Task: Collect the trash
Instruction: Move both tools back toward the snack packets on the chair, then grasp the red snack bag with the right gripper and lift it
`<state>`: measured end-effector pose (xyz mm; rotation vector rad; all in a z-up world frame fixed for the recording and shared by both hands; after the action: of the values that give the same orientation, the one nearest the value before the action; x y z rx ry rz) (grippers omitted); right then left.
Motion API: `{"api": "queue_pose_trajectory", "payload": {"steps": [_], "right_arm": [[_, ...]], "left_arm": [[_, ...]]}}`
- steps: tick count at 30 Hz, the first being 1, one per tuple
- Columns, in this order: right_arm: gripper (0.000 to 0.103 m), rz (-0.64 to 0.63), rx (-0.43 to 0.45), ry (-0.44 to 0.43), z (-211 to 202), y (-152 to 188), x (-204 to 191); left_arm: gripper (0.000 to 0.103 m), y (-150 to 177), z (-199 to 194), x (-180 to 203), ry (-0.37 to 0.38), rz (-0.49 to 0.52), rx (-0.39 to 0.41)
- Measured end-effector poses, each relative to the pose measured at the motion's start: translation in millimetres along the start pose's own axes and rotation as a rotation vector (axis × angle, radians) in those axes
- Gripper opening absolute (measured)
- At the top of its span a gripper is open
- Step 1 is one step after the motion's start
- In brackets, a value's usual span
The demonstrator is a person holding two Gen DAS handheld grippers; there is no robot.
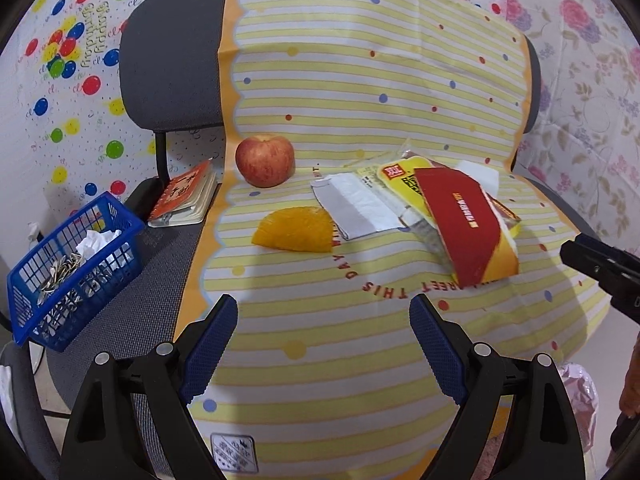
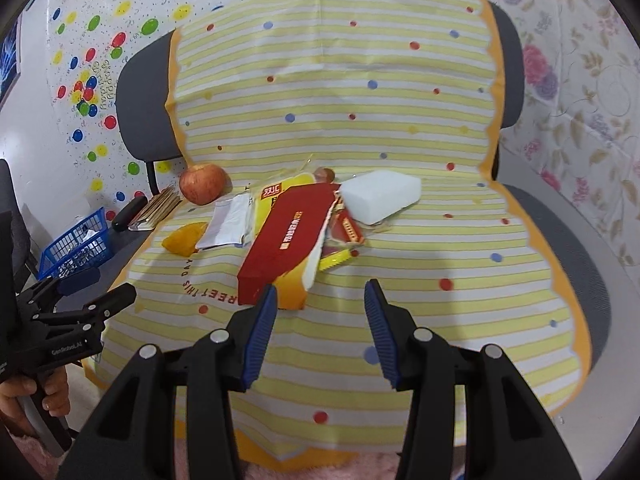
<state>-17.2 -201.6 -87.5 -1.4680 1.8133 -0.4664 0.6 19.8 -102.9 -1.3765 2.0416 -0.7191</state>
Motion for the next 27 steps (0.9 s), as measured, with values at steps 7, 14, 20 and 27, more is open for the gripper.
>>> {"api": "queue_pose_trajectory", "payload": {"steps": [7,14,20,27], "right_arm": [[0.056,0.079,-0.064,0.013,49,0,-5],[0.056,0.124,-0.118,0.020,77,0,-7],[0.026,0.087,-0.104,0.014,61,-2,-16],[0.003,-0.068,0.037,0.014,11,-26,-35]], "left_arm": [[0.087,-2,22,-12,-0.008,-0.008,-0.021],[0.087,-1,32,-16,-0.003,-0.024,-0.039],[0.087,2,29,-18,-0.004,-0.037,-0.042],[0.087,-1,22,-21,-0.008,-0.040,-0.031]]}}
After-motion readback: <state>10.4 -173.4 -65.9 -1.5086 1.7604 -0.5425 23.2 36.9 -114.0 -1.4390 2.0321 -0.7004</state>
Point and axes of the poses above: each gripper's, at about its wrist camera, not at the fingertips, and z roughly the way its jaws point, x to its right, y to its underside, the point moved 5 cm from there along z, roughly the way its jaws point, and after that the axes turned 15 degrees about z, right-handed, at the moved point
